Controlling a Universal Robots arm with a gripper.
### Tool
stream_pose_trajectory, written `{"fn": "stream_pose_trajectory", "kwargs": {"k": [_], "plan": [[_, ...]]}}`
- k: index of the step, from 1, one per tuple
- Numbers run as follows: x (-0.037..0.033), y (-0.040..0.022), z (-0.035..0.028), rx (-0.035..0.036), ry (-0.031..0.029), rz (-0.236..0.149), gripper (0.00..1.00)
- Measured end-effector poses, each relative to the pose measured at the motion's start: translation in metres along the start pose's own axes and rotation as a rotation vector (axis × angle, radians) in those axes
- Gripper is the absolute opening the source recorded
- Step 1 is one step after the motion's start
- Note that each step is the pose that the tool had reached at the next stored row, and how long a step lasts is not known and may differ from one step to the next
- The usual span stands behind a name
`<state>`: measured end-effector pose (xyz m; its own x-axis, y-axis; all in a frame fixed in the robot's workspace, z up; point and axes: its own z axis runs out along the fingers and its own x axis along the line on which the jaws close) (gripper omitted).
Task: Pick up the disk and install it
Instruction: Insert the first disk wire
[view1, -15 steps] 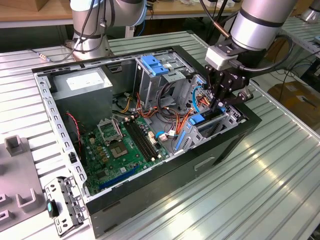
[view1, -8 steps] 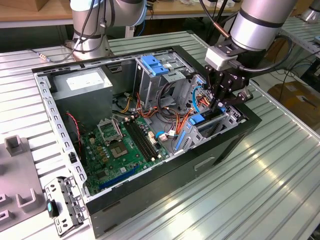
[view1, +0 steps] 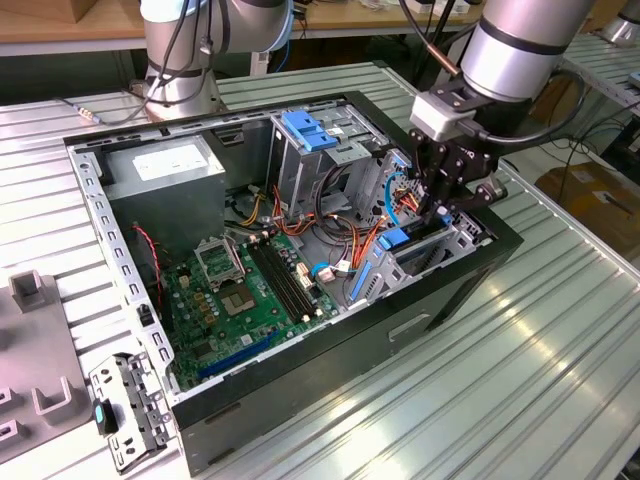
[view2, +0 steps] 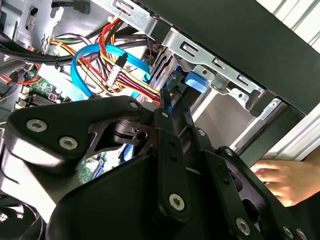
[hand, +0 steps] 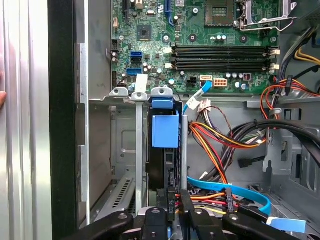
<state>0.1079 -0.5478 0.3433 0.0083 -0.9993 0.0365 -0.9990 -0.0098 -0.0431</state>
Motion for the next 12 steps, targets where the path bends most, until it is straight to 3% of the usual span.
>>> {"fn": "stream_pose_trajectory", "kwargs": {"k": [4, 8, 9, 12], "plan": [[0.0003, -0.0004, -0.0097, 0.0000, 0.0001, 0.000, 0.24], [0.0003, -0.0004, -0.0100, 0.0000, -0.0022, 0.000, 0.22], [0.0003, -0.0004, -0.0100, 0.0000, -0.0029, 0.000, 0.16], [0.0003, -0.0004, -0.0100, 0.0001, -0.0045, 0.000, 0.11]]}}
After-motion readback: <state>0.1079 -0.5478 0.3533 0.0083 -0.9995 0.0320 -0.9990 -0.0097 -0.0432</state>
